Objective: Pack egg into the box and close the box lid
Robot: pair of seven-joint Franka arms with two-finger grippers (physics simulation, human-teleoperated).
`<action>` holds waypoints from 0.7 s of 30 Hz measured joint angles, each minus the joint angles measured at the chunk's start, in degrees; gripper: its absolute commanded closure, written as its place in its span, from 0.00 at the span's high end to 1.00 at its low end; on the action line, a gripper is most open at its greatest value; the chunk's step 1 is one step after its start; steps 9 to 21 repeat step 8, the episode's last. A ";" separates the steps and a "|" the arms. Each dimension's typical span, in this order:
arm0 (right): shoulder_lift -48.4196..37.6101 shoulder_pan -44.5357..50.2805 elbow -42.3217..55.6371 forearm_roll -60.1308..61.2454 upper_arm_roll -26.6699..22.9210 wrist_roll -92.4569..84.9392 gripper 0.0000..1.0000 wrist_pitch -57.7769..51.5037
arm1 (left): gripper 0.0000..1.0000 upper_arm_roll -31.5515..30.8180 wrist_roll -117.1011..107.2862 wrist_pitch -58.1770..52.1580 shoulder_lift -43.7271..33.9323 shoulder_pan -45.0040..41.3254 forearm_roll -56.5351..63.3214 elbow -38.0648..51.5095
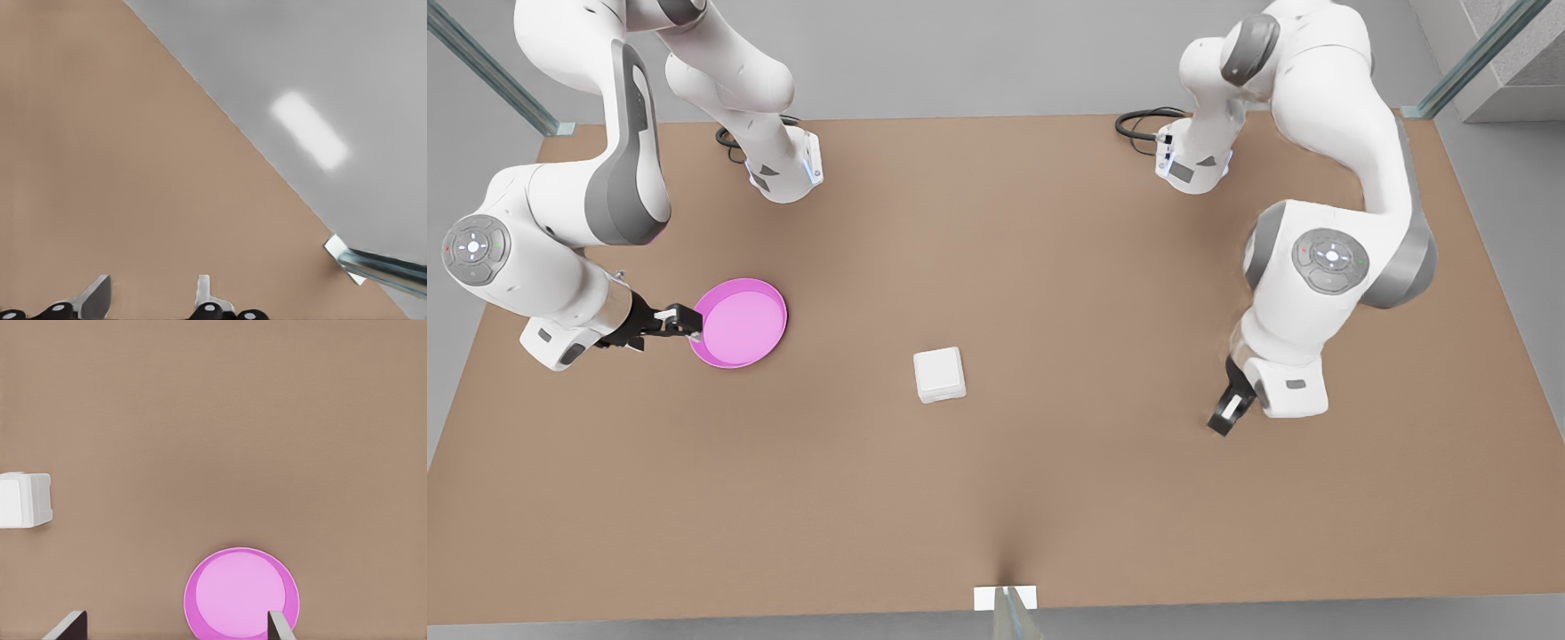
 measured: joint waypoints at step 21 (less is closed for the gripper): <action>-0.15 0.70 0.20 -0.07 0.09 -0.45 1.00 0.31 | 1.00 6.66 23.63 3.81 -18.59 0.53 -7.72 -30.50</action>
